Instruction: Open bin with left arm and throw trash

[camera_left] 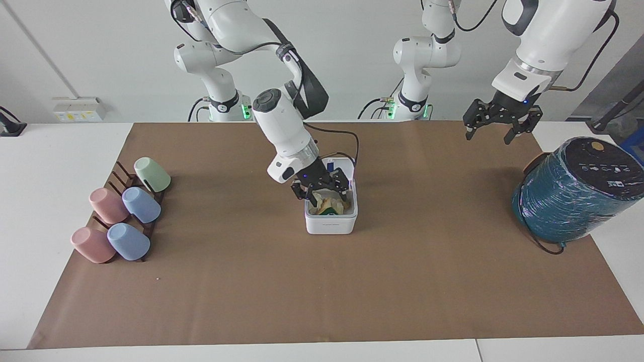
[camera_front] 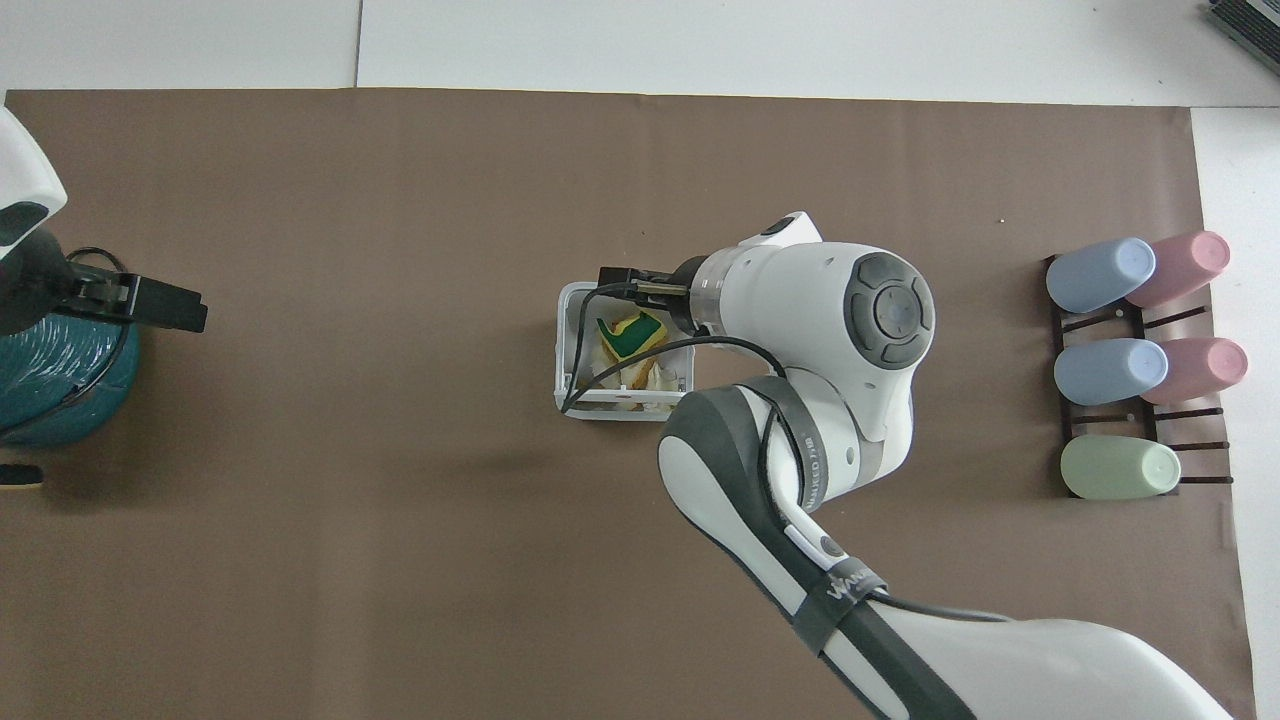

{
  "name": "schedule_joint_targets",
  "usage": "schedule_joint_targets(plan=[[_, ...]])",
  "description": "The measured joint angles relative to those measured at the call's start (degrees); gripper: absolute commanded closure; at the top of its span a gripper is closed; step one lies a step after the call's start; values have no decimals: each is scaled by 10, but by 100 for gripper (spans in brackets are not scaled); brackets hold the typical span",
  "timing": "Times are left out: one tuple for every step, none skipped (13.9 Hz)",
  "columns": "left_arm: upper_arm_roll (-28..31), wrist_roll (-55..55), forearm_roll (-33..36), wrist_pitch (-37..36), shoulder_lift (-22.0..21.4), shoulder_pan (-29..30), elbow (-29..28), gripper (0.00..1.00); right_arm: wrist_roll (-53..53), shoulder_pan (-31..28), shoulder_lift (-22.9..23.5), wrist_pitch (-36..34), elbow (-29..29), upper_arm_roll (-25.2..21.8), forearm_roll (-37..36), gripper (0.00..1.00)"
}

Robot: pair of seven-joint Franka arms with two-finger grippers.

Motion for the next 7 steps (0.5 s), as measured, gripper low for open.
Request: schedule_joint_targets(plan=[[0, 0, 0, -1, 0, 0, 0, 0, 0, -18, -15, -35, 6, 0, -24, 0], [0, 0, 0, -2, 0, 0, 0, 0, 0, -38, -32, -76, 11, -1, -42, 0], [0, 0, 0, -3, 0, 0, 0, 0, -5, -57, -50, -116, 13, -1, -51, 0], [0, 0, 0, -3, 0, 0, 0, 0, -17, -76, -66, -156, 14, -2, -54, 0], [1, 0, 0, -3, 0, 1, 0, 0, -37, -98, -81, -191, 14, -2, -56, 0], [1, 0, 1, -3, 0, 2, 0, 0, -66, -123, -95, -222, 15, -3, -56, 0], [1, 0, 1, -3, 0, 2, 0, 0, -97, -149, -108, -251, 15, -3, -56, 0]])
